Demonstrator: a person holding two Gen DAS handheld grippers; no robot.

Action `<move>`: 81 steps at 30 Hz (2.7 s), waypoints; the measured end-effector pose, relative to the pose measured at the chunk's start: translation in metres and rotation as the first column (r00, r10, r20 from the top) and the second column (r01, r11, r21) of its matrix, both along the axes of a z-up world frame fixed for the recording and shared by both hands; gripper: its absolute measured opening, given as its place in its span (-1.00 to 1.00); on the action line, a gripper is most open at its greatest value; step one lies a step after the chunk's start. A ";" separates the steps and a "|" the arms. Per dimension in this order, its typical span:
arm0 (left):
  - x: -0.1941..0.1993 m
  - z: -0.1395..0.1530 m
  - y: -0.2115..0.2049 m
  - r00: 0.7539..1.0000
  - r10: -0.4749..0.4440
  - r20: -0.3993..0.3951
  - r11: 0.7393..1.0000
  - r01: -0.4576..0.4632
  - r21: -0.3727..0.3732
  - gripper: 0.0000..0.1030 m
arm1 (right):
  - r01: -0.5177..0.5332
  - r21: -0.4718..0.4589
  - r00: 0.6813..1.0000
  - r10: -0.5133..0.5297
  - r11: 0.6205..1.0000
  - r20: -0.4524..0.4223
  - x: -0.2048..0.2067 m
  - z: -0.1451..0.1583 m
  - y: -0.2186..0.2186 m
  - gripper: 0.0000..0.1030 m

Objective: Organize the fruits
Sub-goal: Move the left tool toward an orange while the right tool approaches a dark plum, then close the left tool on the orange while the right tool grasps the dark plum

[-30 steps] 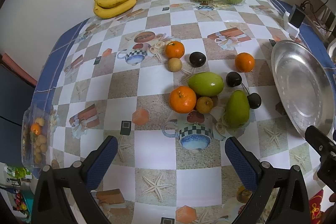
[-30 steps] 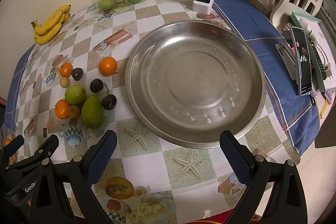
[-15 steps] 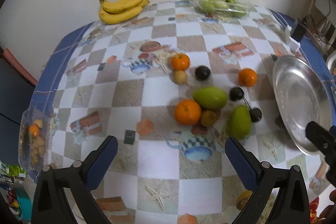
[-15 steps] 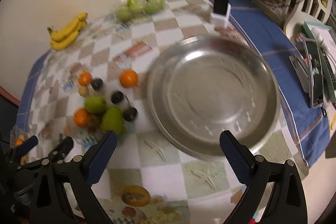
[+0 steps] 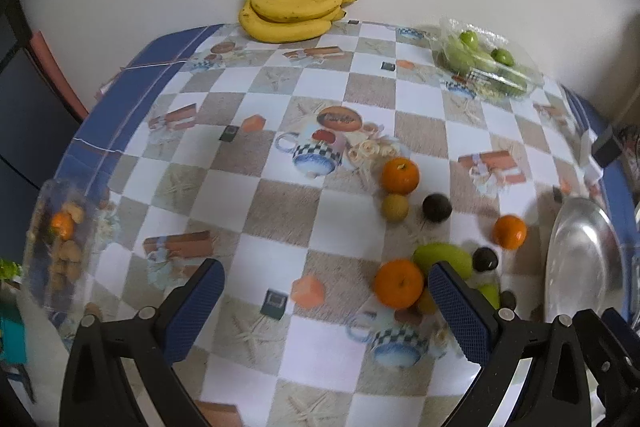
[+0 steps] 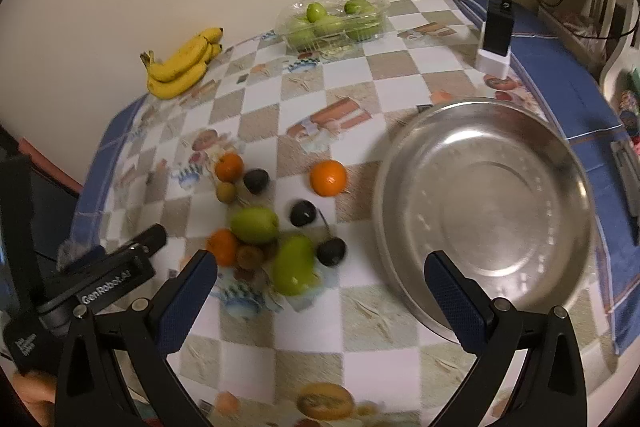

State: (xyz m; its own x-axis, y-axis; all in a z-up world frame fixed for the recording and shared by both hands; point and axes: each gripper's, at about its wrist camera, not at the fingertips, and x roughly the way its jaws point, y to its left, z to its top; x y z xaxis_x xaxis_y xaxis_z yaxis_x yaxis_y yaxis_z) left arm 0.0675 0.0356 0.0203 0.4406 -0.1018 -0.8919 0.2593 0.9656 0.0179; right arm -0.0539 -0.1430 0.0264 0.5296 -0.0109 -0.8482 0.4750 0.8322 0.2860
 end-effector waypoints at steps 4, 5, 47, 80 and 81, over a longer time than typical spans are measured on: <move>0.010 0.002 -0.006 1.000 -0.004 0.019 1.000 0.005 -0.022 1.00 | 0.001 0.025 1.000 -0.002 1.000 0.022 0.011 0.002 -0.005 1.00; 0.013 0.003 -0.008 1.000 -0.011 0.020 1.000 0.012 -0.028 1.00 | 0.009 0.037 1.000 -0.009 0.999 0.014 0.013 0.001 -0.007 1.00; 0.025 -0.063 -0.032 0.961 -0.098 -0.260 0.984 0.054 -0.169 0.27 | -0.002 0.110 0.975 0.027 0.994 -0.222 0.045 -0.067 -0.009 -0.33; 0.028 -0.070 -0.010 0.933 -0.021 -0.359 0.968 -0.071 -0.242 -0.25 | 0.049 0.142 0.973 -0.015 0.989 -0.232 0.046 -0.076 -0.016 -0.35; 0.029 -0.069 -0.008 0.935 -0.012 -0.355 0.966 -0.080 -0.245 -0.25 | 0.047 0.142 0.972 -0.013 0.989 -0.233 0.046 -0.077 -0.016 -0.35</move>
State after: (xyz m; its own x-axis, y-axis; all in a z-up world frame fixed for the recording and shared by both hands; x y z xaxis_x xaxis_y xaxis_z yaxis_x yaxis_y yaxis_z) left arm 0.0962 0.0281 -0.0483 0.1112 -0.3331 -0.9363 0.1711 0.9345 -0.3121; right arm -0.0084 -0.1590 -0.0507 0.3211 0.1090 -0.9408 0.5666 0.7738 0.2831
